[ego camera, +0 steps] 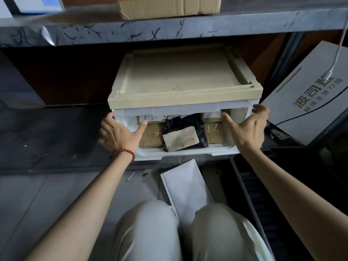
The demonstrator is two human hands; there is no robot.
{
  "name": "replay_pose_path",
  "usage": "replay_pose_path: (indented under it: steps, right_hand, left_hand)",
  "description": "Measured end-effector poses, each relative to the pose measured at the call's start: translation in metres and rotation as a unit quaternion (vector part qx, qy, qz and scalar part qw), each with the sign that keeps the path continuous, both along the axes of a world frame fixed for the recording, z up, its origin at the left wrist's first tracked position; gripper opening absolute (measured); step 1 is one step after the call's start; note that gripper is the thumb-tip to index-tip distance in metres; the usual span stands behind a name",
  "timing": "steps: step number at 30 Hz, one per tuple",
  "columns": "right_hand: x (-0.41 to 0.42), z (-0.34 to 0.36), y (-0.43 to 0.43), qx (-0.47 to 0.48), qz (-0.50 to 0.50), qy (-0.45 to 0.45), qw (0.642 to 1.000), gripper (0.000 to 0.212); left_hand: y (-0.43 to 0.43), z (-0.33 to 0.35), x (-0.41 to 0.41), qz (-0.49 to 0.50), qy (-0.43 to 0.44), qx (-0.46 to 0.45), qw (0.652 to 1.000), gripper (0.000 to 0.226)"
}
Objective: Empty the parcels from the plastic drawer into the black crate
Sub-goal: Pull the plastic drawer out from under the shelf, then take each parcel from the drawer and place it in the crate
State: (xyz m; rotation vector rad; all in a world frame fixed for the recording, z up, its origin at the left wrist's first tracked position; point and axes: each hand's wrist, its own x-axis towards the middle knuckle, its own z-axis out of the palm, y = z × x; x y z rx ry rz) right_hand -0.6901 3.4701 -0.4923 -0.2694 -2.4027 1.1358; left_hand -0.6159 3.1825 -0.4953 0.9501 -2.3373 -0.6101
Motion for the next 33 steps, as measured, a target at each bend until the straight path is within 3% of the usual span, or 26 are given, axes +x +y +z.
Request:
replay_pose_path:
  steps: [6,9,12,18,25,33]
  right_hand:
    - [0.030,-0.071,0.009,0.046,0.055,-0.038,0.997,0.080]
    - [0.045,-0.114,0.013,0.066,0.102,-0.117,0.986,0.072]
    - [0.056,-0.157,0.016,0.065,0.197,-0.191,0.959,0.067]
    - [0.066,-0.234,0.015,0.069,0.259,-0.321,0.908,0.089]
    - [0.056,-0.287,0.010,0.028,0.257,-0.480,0.838,0.117]
    - [0.042,-0.312,0.002,0.031,0.241,-0.487,0.839,0.121]
  left_hand:
    - [0.010,-0.075,0.037,-0.039,-0.103,0.009,0.994,0.086]
    - [0.015,-0.115,0.055,-0.086,-0.214,0.028,0.973,0.082]
    - [0.019,-0.152,0.065,-0.169,-0.254,0.084,0.949,0.079]
    - [0.021,-0.223,0.068,-0.252,-0.361,0.074,0.895,0.091]
    - [0.024,-0.269,0.054,-0.254,-0.378,0.148,0.878,0.094]
    - [0.029,-0.293,0.042,-0.247,-0.380,0.207,0.867,0.103]
